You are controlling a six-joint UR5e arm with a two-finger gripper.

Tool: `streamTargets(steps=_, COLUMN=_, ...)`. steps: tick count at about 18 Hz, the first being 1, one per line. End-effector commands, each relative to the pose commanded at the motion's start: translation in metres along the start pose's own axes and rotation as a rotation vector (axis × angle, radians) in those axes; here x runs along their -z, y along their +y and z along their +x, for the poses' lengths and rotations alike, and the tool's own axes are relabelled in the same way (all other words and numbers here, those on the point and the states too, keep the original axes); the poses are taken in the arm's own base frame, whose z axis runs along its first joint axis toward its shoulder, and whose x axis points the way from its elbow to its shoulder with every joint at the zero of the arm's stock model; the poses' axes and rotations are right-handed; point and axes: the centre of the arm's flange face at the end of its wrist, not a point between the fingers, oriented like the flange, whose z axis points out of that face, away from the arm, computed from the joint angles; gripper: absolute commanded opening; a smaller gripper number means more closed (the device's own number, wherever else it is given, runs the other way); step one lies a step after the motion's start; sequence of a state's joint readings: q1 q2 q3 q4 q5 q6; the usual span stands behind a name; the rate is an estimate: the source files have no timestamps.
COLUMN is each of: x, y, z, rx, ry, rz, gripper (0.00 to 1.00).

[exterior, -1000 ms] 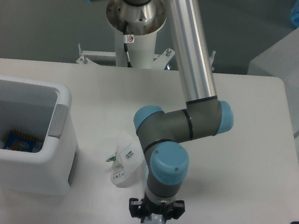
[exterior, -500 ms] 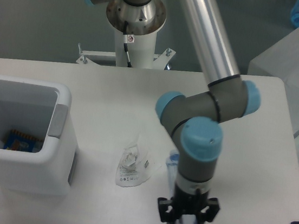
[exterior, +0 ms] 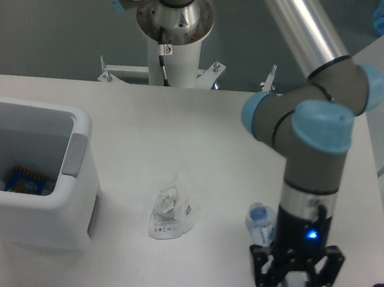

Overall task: Place the trash in the trash can
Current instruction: 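Lift the gripped bottle up off the table, then carry the bottle over the white trash bin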

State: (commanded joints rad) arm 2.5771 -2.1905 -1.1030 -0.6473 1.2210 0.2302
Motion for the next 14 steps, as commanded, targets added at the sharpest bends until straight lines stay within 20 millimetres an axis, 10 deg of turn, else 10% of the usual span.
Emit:
streamTargets(steps=9, x=0.059, y=-0.034, z=0.026, rx=0.008, ry=-0.006, rz=0.083, gripper=0.62)
streamTargets(steps=14, x=0.109, y=-0.05, z=0.074, rx=-0.009, ry=0.018, rz=0.135, gripper=0.62)
